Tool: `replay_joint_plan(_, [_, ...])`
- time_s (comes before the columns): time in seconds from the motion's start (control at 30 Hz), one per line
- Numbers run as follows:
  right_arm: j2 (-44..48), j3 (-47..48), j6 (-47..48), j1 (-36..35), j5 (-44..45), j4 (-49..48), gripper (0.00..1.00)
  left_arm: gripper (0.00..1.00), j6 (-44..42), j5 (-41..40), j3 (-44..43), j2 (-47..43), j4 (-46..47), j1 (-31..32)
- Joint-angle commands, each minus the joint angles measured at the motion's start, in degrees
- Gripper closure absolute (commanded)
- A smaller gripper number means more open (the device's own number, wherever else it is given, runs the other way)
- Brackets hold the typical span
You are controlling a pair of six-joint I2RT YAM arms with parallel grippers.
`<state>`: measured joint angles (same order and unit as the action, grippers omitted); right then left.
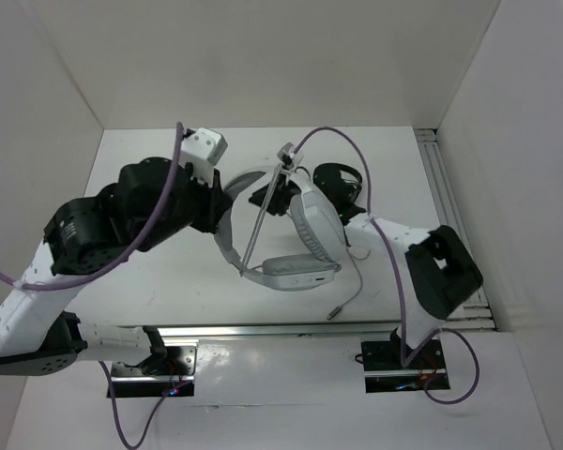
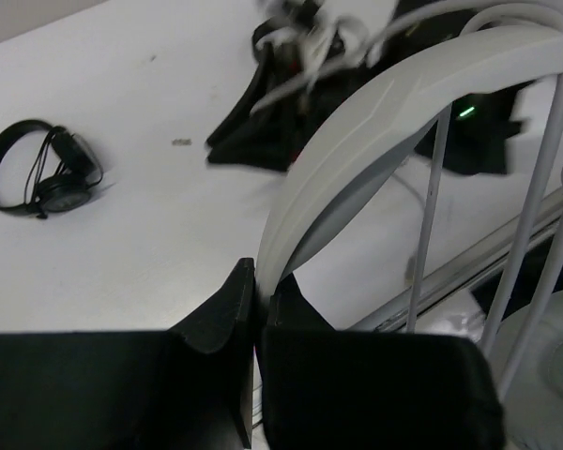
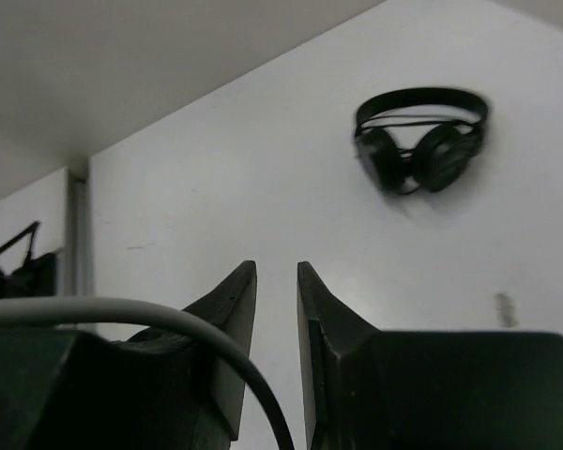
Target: Wrap the headphones
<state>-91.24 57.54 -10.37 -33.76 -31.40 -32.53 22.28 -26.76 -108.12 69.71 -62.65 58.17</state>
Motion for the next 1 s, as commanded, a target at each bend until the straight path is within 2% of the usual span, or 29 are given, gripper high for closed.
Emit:
replay_joint_plan(0.0, [-5.77, -0.42, -12.12, -4.2, -5.52, -21.34, 0.68, 1.0, 2.75, 4.1, -8.41, 1.99, 7.47, 0.28])
replay_joint_plan(0.17, [-17.82, -0.67, -18.09, -6.58, -6.04, -29.76, 0.7, 1.0, 9.08, -9.77, -21.77, 6.92, 1.93, 0.28])
replay_joint_plan(0.2, [-18.7, -3.11, -19.06, -7.19, -6.04, -33.17, 0.72, 1.0, 9.09, -13.28, -23.27, 7.8, 0.96, -1.81])
replay_joint_plan(0.27, [-19.24, -6.81, -20.47, -8.59, -6.04, -36.53, 0.74, 1.0, 9.09, -14.63, -25.64, 10.08, 0.34, -5.33])
replay_joint_plan(0.3, [-18.71, -11.0, -20.48, -9.21, -5.43, -38.64, 0.74, 1.0, 9.09, -13.41, -26.18, 10.61, 0.34, -7.53])
replay_joint_plan(0.33, [-18.01, -13.05, -19.35, -9.92, -4.3, -38.66, 0.77, 1.0, 8.22, -11.31, -26.18, 11.14, 2.17, -12.85])
replay_joint_plan(0.37, [-16.09, -15.07, -18.73, -11.32, -3.76, -38.66, 0.81, 1.0, 7.52, -8.94, -26.18, 11.76, 2.79, -15.87])
replay_joint_plan(0.4, [-14.94, -18.92, -18.72, -12.11, -2.71, -38.66, 0.91, 1.0, 7.51, -4.57, -26.18, 13.33, 2.8, -21.55])
replay_joint_plan(0.47, [-9.78, -22.63, -16.18, -15.26, -0.96, -38.66, 0.99, 1.0, 8.21, -0.41, -26.18, 15.27, 3.85, -26.86])
replay_joint_plan(0.5, [-7.57, -24.12, -15.04, -16.68, 0.36, -35.35, 1.0, 1.0, 8.21, 3.78, -25.4, 17.1, 4.46, -29.15])
replay_joint_plan(0.53, [-5.29, -26.66, -11.98, -18.34, 3.59, -33.49, 1.0, 1.0, 9.0, 5.13, -24.69, 17.91, 5.25, -33.08])
replay_joint_plan(0.6, [1.92, -27.39, -8.72, -23.53, 6.77, -27.96, 1.0, 1.0, 10.58, 9.42, -23.37, 19.75, 7.28, -36.62])
replay_joint_plan(0.63, [4.38, -27.91, -5.31, -25.29, 9.75, -20.71, 1.0, 1.0, 11.11, 10.15, -23.37, 21.85, 7.28, -39.34])
replay_joint_plan(0.7, [11.39, -26.69, -2.39, -29.76, 12.57, -13.38, 1.0, 1.0, 11.91, 10.15, -23.37, 23.88, 7.81, -41.11])
replay_joint_plan(0.73, [13.7, -25.91, -0.81, -31.27, 14.15, -4.56, 1.0, 1.0, 12.43, 8.33, -23.37, 24.85, 7.81, -41.82])
replay_joint_plan(0.77, [16.07, -23.81, 1.99, -33.02, 18.26, -0.47, 1.0, 1.0, 13.22, 6.39, -23.37, 26.16, 7.81, -42.35])
replay_joint_plan(0.83, [20.92, -21.25, 4.12, -36.98, 19.44, 10.66, 1.0, 1.0, 14.54, 4.27, -21.09, 26.87, 6.5, -44.19])
replay_joint_plan(0.93, [24.52, -15.1, 7.29, -40.5, 23.2, 20.64, 1.0, 1.0, 15.16, 0.69, -15.58, 26.88, 6.49, -45.6])
replay_joint_plan(0.97, [25.49, -12.04, 8.95, -41.73, 29.58, 26.59, 1.0, 1.0, 14.38, -1.17, -13.63, 26.88, 6.49, -43.78])
